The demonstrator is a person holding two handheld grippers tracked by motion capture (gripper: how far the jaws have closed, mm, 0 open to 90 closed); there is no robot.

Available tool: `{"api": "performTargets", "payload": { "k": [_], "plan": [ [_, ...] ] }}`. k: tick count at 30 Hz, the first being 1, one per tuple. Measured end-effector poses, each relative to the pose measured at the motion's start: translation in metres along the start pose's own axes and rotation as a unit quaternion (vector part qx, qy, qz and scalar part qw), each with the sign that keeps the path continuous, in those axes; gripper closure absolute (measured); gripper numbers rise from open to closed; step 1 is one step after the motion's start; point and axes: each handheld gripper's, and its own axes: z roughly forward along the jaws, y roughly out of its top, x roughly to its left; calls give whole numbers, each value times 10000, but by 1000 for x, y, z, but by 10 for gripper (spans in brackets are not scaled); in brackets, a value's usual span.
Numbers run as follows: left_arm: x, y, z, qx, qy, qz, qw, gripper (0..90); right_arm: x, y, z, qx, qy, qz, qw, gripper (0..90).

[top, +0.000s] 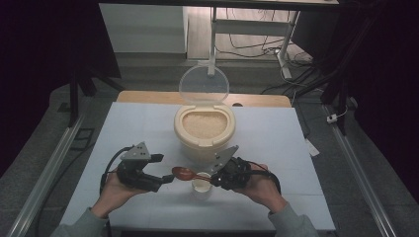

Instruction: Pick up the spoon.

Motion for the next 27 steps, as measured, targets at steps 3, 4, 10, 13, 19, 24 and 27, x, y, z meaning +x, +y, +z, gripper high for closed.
{"api": "performTargets", "payload": {
  "k": [3,4,10,13,19,24,27],
  "plan": [
    [-3,9,7,131,-94,124,9998,225,2,3,2,11,-33,-76,10000,791],
    [-4,12,10,182,-143,173,9996,234,3,4,3,3,-31,-103,9999,791],
    [-7,27,29,564,-502,348,9965,292,6,11,7,50,-31,-251,9997,791],
    [-7,30,39,760,-635,444,9941,332,7,13,10,80,-39,-334,9994,791],
    [-8,34,55,1133,-876,570,9881,386,8,15,12,87,-32,-394,9992,791],
    [-9,35,66,1450,-1049,690,9814,455,10,16,12,70,-72,-513,9986,791],
    [-10,35,71,1629,-1132,738,9774,500,12,17,12,51,-103,-570,9983,791]
  ]
}}
